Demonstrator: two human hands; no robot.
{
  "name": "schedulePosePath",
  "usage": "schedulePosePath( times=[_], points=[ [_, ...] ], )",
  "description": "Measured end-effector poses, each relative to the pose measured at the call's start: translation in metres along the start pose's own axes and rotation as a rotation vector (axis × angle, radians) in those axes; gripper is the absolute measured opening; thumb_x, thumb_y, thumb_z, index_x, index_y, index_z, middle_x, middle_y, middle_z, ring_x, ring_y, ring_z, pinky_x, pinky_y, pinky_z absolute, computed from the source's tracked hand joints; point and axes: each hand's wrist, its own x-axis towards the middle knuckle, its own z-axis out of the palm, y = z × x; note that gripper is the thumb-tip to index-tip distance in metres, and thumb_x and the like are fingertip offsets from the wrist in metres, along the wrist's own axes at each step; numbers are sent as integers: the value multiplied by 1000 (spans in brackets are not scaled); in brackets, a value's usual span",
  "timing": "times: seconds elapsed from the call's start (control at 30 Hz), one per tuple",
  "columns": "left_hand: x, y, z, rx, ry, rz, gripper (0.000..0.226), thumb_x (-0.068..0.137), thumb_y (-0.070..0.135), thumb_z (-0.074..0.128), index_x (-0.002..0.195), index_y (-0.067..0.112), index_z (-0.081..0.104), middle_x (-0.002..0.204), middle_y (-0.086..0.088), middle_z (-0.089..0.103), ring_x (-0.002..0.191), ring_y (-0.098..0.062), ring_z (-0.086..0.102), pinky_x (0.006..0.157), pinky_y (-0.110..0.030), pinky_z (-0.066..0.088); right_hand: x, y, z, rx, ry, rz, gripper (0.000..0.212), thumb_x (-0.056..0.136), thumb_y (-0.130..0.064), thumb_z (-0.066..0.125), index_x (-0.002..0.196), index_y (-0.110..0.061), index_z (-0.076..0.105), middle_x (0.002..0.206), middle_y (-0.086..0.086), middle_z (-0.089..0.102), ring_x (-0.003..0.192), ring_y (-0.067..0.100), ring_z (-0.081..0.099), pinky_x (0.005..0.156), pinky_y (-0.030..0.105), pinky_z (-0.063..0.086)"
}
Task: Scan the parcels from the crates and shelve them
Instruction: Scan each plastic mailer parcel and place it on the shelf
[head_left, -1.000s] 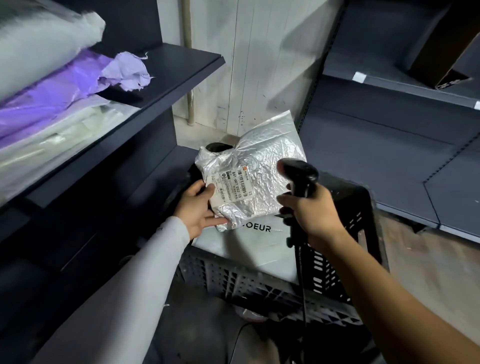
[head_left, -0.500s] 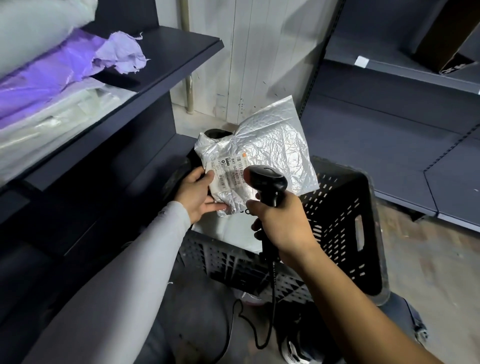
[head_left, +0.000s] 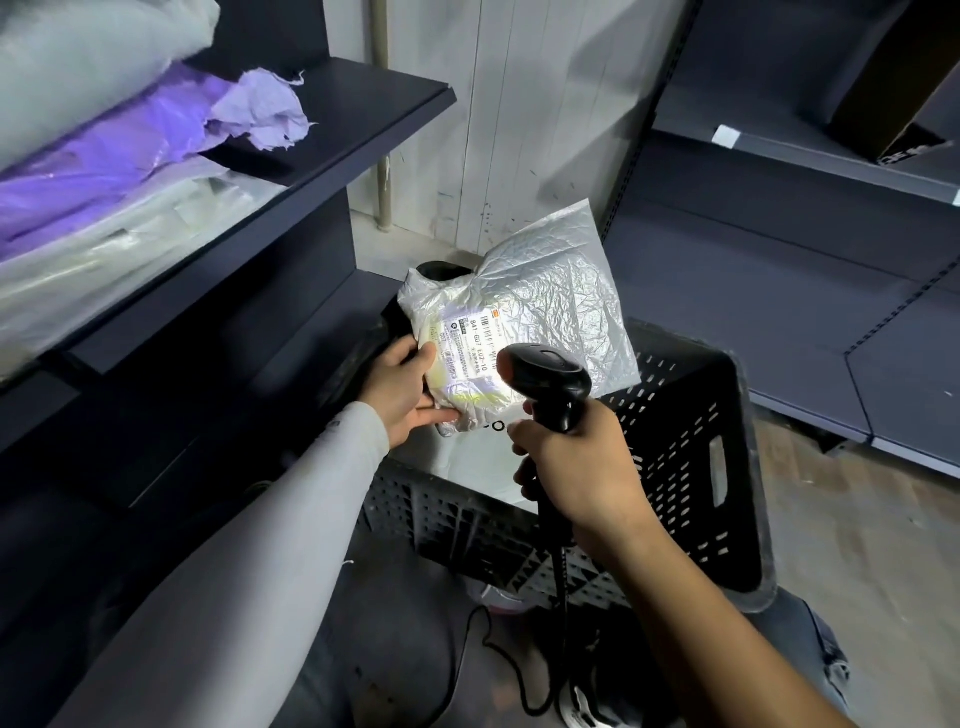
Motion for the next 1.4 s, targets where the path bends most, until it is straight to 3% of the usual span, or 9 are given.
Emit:
schedulePosePath(
  times=[0.33,0.53,0.7,0.83,0.93,1.03,1.17,1.23,1.4],
  points=[
    [-14,21,0,-44,-34,48,19,110,27,51,124,24,62,118,-12,75,87,-35,78,66,-53,64,20,-6,-34,50,111,-33,15,92,-12,76,105,-14,70,94,11,68,76,30,67,43,26,48],
    [-37,42,-14,-105,-39,53,20,109,27,52,125,21,63,115,-15,76,90,-38,77,65,-53,63,53,-20,-68,342,122,51,21,92,-15,73,108,-11,60,68,11,51,54,27,56,61,58,47],
    [-59,71,-39,-53,-24,25,20,110,28,51,125,22,63,116,-18,75,101,-44,73,71,-55,63,77,-30,-74,579,-128,107,50,96,-32,58,142,-13,58,123,8,73,79,27,65,77,47,53],
    [-74,89,-51,14,62,13,18,111,30,50,120,24,64,117,-15,75,97,-39,76,68,-53,63,86,-35,-63,572,-129,24,40,98,-18,60,137,-9,63,127,16,72,102,30,73,86,51,59],
    [-84,97,-52,132,177,81,17,108,31,55,122,22,62,119,-14,74,97,-35,76,70,-51,64,80,-41,-47,445,-94,2,20,95,-10,68,115,-7,70,113,21,76,98,41,72,73,51,61],
    [-93,94,-52,197,268,245,57,99,26,71,147,35,43,120,-2,72,102,-23,73,72,-47,65,74,-50,-37,464,-58,-26,18,95,-9,69,112,-5,70,108,17,78,108,44,72,92,63,56],
    [-106,79,-47,640,315,563,107,76,26,91,161,34,26,148,8,49,130,-6,53,113,-32,44,68,-64,-26,468,-83,-57,9,97,-9,67,105,-10,70,114,22,75,100,42,70,100,67,49],
    [-113,72,-42,854,297,677,112,65,37,93,159,32,33,158,-1,38,145,-16,39,121,-31,31,64,-71,-19,485,-111,-99,9,98,-7,65,103,-13,71,116,25,72,98,39,68,100,67,47],
    [-127,56,-30,1220,514,745,105,64,41,91,155,39,39,164,-17,29,131,-44,45,117,-49,35,51,-84,-8,510,-200,-195,20,99,-6,64,110,-18,74,121,14,73,99,35,66,95,60,51]
  ],
)
